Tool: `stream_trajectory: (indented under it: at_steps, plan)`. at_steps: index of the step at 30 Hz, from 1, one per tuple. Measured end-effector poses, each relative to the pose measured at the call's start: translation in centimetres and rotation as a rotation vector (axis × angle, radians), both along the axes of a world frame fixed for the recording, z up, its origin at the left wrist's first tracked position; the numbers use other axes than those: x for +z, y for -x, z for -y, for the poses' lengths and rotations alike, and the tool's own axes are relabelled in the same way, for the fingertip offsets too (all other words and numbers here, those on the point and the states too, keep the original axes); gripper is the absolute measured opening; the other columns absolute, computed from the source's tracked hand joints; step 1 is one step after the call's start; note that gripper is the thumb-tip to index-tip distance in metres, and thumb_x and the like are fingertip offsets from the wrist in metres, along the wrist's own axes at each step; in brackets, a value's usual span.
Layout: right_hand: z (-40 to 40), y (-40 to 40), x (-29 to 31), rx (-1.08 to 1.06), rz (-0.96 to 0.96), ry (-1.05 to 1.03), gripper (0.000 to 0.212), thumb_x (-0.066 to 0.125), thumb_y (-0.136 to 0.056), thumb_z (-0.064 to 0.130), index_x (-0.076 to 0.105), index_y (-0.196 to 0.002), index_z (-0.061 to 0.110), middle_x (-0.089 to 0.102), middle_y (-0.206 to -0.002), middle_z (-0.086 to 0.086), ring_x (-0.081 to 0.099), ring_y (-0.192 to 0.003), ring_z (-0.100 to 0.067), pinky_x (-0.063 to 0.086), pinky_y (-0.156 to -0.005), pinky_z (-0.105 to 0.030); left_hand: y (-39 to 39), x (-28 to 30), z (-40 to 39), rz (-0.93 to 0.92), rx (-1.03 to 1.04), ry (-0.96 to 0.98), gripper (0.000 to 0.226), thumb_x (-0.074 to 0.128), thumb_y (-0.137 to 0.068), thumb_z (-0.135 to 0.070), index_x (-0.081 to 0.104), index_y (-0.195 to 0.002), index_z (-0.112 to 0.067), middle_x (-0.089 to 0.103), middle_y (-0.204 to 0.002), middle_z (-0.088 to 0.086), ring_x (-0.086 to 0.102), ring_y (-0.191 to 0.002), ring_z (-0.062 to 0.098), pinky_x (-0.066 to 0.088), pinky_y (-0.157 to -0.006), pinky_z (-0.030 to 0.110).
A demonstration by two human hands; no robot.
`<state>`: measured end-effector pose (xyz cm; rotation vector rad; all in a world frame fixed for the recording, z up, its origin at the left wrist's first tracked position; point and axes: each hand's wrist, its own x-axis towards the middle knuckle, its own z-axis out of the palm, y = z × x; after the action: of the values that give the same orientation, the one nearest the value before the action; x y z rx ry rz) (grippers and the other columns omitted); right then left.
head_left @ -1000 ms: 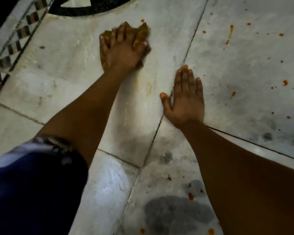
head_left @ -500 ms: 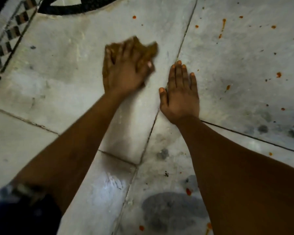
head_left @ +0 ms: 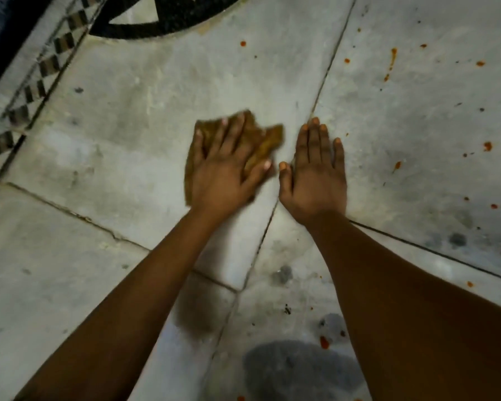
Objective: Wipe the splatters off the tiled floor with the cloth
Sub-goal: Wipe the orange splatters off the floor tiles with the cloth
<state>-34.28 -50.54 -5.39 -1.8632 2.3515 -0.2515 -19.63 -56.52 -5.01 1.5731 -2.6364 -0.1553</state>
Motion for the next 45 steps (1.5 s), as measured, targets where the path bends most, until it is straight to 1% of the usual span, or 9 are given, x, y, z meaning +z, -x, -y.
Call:
stream_trajectory:
  at_steps: [4,11,16,19,23,28,32,37,45]
  plan:
    - [0.1,0.1,-0.3,-0.011,0.009,0.005,0.072,0.016,-0.089,0.042,0.016,-0.148,0.001,0.014,-0.156,-0.018,0.012,-0.145,-0.027,0.002,-0.117,-0.041,-3.5,0.5,1.6,-0.025,0.061,-0.019,0.060,0.026,-0.088,-0.059,0.039,-0.140,-0.034,0.025,-0.155,0.000,0.019,-0.143,0.022,0.004,-0.113,0.049]
    - [0.2,0.0,-0.6,-0.042,0.039,0.053,0.070,0.025,-0.088,0.040,0.025,-0.146,0.000,0.022,-0.153,-0.019,0.020,-0.143,-0.028,0.008,-0.115,-0.043,2.9,1.3,20.1,-0.036,0.509,-0.089,0.056,0.023,-0.096,-0.049,0.024,-0.148,-0.026,0.015,-0.157,0.007,0.009,-0.145,0.027,-0.002,-0.113,0.058]
    - [0.2,0.0,-0.4,-0.052,0.032,0.048,0.069,0.029,-0.087,0.039,0.029,-0.144,0.000,0.026,-0.152,-0.019,0.025,-0.141,-0.029,0.011,-0.114,-0.044,9.4,1.3,17.8,-0.060,0.039,-0.098,0.064,0.023,-0.090,-0.055,0.028,-0.146,-0.025,0.017,-0.157,0.004,0.013,-0.145,0.022,-0.002,-0.115,0.050]
    - [0.2,0.0,-0.4,-0.047,0.039,0.044,0.069,0.030,-0.087,0.039,0.030,-0.144,0.000,0.026,-0.152,-0.019,0.025,-0.141,-0.029,0.012,-0.114,-0.044,4.8,1.1,11.7,-0.029,-0.249,-0.090,0.063,0.021,-0.089,-0.059,0.027,-0.146,-0.032,0.016,-0.157,-0.002,0.010,-0.145,0.015,-0.005,-0.114,0.042]
    - [0.1,0.0,-0.5,-0.046,0.039,0.037,0.069,0.029,-0.088,0.039,0.028,-0.145,0.000,0.024,-0.153,-0.018,0.023,-0.142,-0.028,0.012,-0.114,-0.044,-0.3,0.9,14.3,0.015,-0.081,-0.044,0.064,0.014,-0.089,-0.065,0.021,-0.147,-0.039,0.015,-0.158,-0.004,0.011,-0.145,0.019,0.003,-0.116,0.051]
    - [0.2,0.0,-0.6,-0.042,0.049,0.048,0.068,0.029,-0.088,0.038,0.029,-0.145,0.000,0.025,-0.153,-0.018,0.023,-0.142,-0.028,0.013,-0.114,-0.044,7.6,1.7,22.8,-0.031,0.231,-0.151,0.061,0.023,-0.096,-0.055,0.013,-0.150,-0.027,-0.002,-0.159,0.003,-0.004,-0.146,0.024,-0.008,-0.113,0.055]
    - [0.0,0.7,-0.4,-0.044,0.027,0.040,0.068,0.030,-0.087,0.039,0.031,-0.144,0.001,0.027,-0.152,-0.018,0.026,-0.141,-0.028,0.013,-0.113,-0.043,14.5,1.6,18.8,-0.060,-0.040,-0.161,0.063,0.030,-0.093,-0.057,0.020,-0.148,-0.028,0.007,-0.159,0.002,0.004,-0.146,0.021,-0.006,-0.115,0.050]
    - [0.2,-0.2,-0.4,-0.057,0.049,0.051,0.069,0.032,-0.086,0.039,0.031,-0.144,0.001,0.027,-0.152,-0.018,0.025,-0.141,-0.028,0.015,-0.113,-0.044,6.5,1.2,11.4,-0.068,-0.420,-0.048,0.067,0.020,-0.085,-0.066,0.028,-0.145,-0.036,0.016,-0.157,-0.003,0.011,-0.144,0.014,-0.003,-0.116,0.043]
    - [0.1,0.0,-0.5,-0.039,0.048,0.063,0.068,0.031,-0.087,0.038,0.032,-0.143,-0.001,0.028,-0.151,-0.019,0.027,-0.140,-0.029,0.014,-0.112,-0.044,10.4,1.5,18.1,-0.030,-0.047,-0.127,0.064,0.025,-0.089,-0.060,0.026,-0.146,-0.031,0.011,-0.159,-0.001,0.007,-0.145,0.019,-0.006,-0.114,0.049]
